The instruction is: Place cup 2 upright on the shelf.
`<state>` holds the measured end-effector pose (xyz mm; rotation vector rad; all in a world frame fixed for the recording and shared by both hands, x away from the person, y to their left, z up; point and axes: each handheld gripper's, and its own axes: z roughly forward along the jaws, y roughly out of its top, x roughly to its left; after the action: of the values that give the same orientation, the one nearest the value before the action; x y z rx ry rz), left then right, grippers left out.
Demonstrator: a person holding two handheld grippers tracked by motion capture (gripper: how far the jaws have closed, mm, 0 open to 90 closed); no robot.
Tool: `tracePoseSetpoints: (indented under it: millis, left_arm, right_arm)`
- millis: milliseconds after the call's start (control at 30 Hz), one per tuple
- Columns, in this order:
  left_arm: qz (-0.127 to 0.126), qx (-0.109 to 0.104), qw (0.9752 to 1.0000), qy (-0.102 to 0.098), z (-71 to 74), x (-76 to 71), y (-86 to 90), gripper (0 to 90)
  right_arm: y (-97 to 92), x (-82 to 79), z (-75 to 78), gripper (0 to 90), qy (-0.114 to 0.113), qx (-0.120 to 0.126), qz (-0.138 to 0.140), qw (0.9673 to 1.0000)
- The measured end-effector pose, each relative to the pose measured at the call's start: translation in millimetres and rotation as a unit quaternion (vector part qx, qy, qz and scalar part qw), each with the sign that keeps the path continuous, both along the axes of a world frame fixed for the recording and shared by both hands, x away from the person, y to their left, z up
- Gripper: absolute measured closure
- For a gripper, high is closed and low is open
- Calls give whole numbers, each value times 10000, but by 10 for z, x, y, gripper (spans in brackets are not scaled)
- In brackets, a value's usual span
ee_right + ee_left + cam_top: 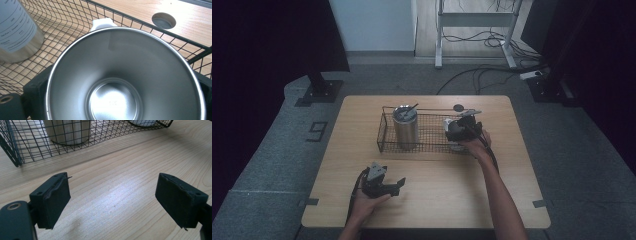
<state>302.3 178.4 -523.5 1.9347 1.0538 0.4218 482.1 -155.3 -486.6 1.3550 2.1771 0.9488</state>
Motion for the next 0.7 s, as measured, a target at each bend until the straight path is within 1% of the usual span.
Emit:
tracePoseSetpoints:
  millis: [100,167,300,400,533,600,700]
  left_arm:
    - [2,-2,10000,8,0,2,2,126]
    - [-1,-6,10000,6,1,1,2,126]
    - [-5,-15,10000,18,5,0,6,126]
    - [-1,-17,10000,20,5,1,8,126]
    - [-1,-14,10000,14,1,1,2,126]
    - [1,-12,10000,14,2,0,2,125]
    - [1,-23,10000,18,6,0,8,126]
  right_arm:
    - [11,-2,11,33,15,-104,37,9999]
    - [3,-6,26,25,5,-72,28,10000]
    - [-5,-23,57,0,-136,-44,-31,9999]
    - [-30,-36,95,0,-227,116,-56,9997]
    - [-61,-60,145,0,-340,264,-32,9991]
    - [-75,-73,172,0,-410,353,-33,9985]
    - [-111,-95,235,0,-545,564,-83,9969]
